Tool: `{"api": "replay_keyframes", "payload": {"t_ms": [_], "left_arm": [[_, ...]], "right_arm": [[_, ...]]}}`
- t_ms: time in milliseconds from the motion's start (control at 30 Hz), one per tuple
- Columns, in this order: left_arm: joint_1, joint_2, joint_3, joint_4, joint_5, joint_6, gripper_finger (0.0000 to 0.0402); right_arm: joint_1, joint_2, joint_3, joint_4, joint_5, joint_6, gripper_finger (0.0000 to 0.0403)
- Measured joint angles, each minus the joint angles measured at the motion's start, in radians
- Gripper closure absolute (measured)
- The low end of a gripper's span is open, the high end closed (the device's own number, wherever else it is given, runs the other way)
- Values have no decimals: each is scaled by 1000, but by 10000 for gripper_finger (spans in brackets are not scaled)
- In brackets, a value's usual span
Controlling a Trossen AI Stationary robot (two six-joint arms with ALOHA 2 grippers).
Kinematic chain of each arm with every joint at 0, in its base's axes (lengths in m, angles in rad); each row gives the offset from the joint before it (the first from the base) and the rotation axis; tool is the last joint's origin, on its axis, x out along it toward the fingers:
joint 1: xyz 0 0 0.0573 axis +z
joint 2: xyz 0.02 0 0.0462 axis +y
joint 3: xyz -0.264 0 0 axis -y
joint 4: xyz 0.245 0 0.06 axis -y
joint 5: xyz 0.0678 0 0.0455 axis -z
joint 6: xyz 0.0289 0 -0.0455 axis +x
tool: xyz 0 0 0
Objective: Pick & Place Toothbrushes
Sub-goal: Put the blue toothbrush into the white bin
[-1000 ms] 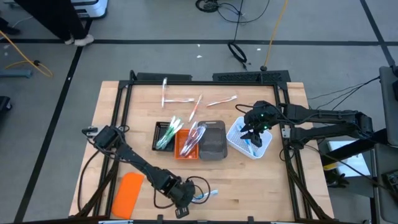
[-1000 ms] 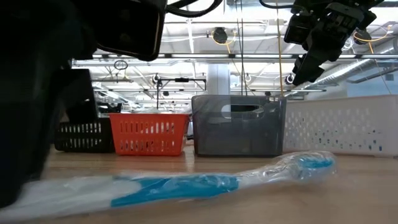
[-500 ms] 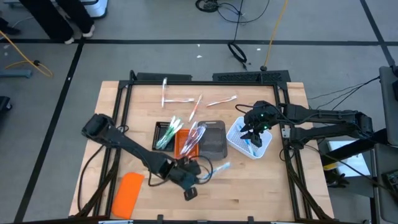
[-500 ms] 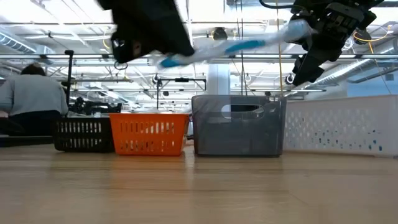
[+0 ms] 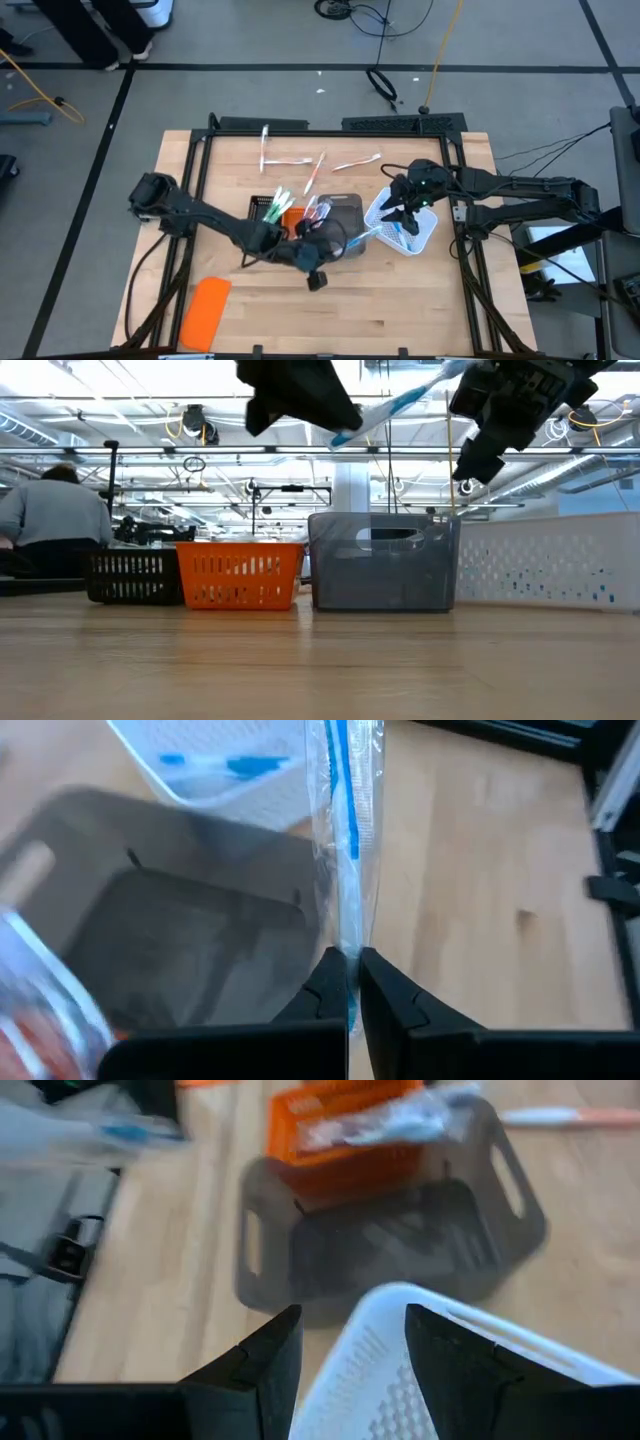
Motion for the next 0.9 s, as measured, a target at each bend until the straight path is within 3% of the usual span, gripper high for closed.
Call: {"api": "replay_keyframes", "payload": {"t_ms": [533, 900], "left_arm": [[161, -49, 1, 142, -11, 293, 401], [234, -49, 1, 199, -10, 352, 399]], "right_arm": [[0, 0, 0, 263, -20, -47, 232], [0, 0, 0, 415, -20, -73, 232]]}}
